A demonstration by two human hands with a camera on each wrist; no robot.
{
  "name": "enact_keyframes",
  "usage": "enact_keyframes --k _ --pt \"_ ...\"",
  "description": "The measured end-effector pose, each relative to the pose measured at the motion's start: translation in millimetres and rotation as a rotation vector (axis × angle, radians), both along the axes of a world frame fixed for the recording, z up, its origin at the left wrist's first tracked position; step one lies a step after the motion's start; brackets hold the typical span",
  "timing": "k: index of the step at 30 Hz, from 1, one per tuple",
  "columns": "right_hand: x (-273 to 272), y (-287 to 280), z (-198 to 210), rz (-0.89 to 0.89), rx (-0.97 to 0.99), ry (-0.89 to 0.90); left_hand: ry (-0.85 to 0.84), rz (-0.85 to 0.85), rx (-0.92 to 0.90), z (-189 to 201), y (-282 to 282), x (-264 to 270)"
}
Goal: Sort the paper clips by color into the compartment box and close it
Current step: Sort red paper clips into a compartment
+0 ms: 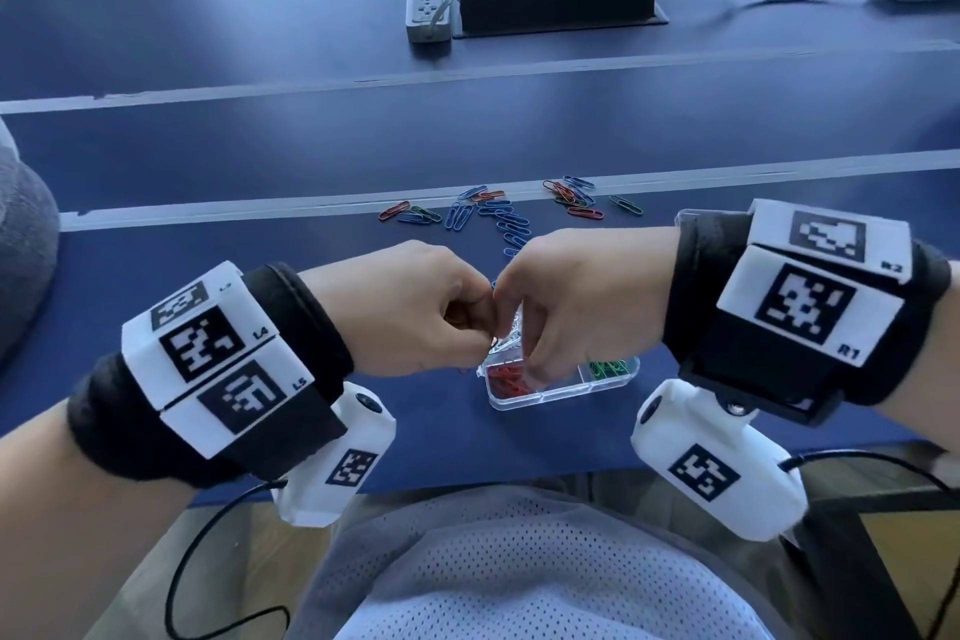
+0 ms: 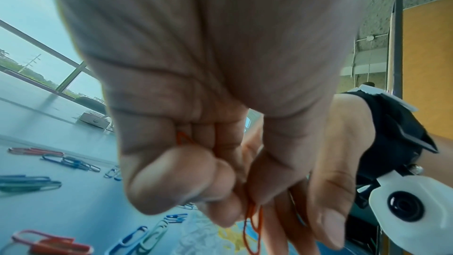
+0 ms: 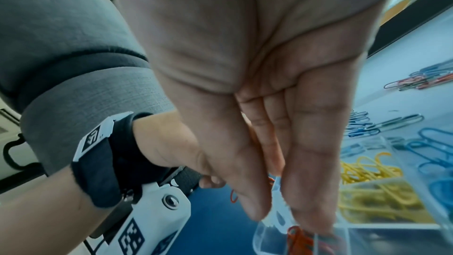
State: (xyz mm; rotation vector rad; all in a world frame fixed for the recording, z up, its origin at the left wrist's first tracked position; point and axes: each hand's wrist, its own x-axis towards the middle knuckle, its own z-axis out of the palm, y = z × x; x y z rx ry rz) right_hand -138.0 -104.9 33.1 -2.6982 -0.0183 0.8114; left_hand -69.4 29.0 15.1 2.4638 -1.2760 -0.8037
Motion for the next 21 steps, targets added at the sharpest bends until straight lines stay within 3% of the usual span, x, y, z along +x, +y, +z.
enact_keyframes --k 7,13,21 --pt "-4 -19 1 -0.135 0.091 -0.026 -0.082 -0.065 -0.099 -2 -5 -11" --pt "-6 -33 -3 -0.217 0.184 -0.010 -0.235 -0.218 0.013 -6 -20 -23" --pt "-10 -37 -7 -0.191 0.176 -0.015 -0.248 -0.228 0.065 -2 -21 -29"
